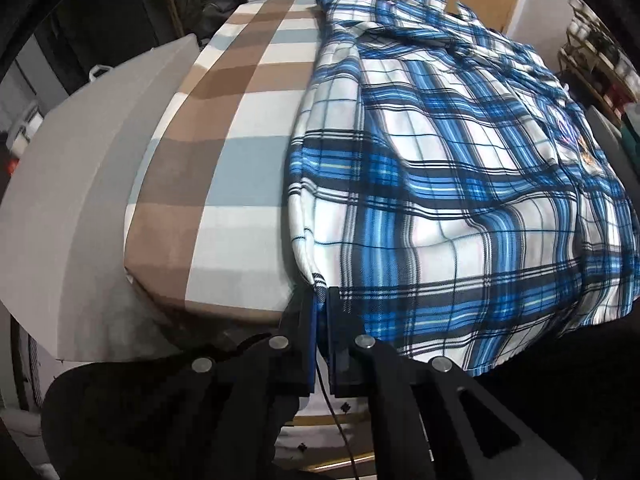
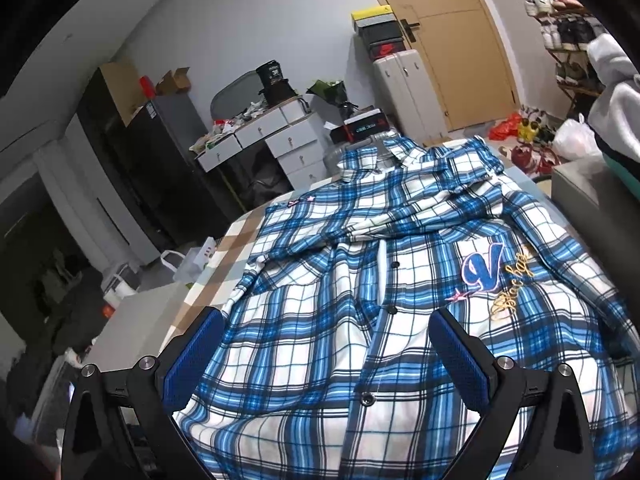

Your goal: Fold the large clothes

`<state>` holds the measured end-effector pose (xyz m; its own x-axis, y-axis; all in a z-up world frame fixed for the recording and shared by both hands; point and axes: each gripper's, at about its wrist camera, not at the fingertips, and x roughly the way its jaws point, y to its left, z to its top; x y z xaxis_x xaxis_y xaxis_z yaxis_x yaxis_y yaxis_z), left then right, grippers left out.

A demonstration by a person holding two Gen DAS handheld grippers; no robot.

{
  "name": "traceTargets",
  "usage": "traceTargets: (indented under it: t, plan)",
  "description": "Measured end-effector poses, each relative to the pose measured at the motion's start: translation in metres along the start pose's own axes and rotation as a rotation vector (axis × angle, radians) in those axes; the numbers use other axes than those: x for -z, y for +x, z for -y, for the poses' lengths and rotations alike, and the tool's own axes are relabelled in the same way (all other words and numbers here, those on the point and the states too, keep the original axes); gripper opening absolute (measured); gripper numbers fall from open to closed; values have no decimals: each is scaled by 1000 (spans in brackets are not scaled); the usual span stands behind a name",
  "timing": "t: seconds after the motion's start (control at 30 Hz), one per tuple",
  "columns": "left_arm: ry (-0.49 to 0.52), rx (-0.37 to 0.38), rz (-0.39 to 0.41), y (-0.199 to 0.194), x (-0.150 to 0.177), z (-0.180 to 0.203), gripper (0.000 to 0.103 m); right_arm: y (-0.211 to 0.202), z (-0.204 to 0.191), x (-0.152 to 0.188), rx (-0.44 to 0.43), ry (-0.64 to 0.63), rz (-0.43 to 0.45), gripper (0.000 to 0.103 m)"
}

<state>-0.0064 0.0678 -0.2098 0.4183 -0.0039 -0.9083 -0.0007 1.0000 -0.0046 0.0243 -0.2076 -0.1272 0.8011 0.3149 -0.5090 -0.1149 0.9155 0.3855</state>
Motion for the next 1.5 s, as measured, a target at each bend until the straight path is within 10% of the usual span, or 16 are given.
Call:
traceTargets:
  t: [0.67, 0.83, 0.87, 0.9, 0.97, 1.5]
  plan:
    - [97, -155, 0, -10, 20, -19, 0, -5, 18, -10, -37, 77, -6, 103]
    - [-38, 59, -77, -28, 2, -39, 13, -1, 19, -12, -38, 58, -46, 103]
    - [-65, 89, -73, -34, -1, -43, 32, 0, 18, -12, -42, 54, -52, 103]
    - [-105, 137, -51, -44, -8, -48, 62, 0, 18, -13, -49, 52, -58, 103]
    - [-142, 201, 15, -62, -20, -51, 83, -1, 17, -13, -64, 52, -60, 103]
    - [-42, 242, 328, -7, -228, 81, 83, -7, 47, -36, -45, 181, -34, 103]
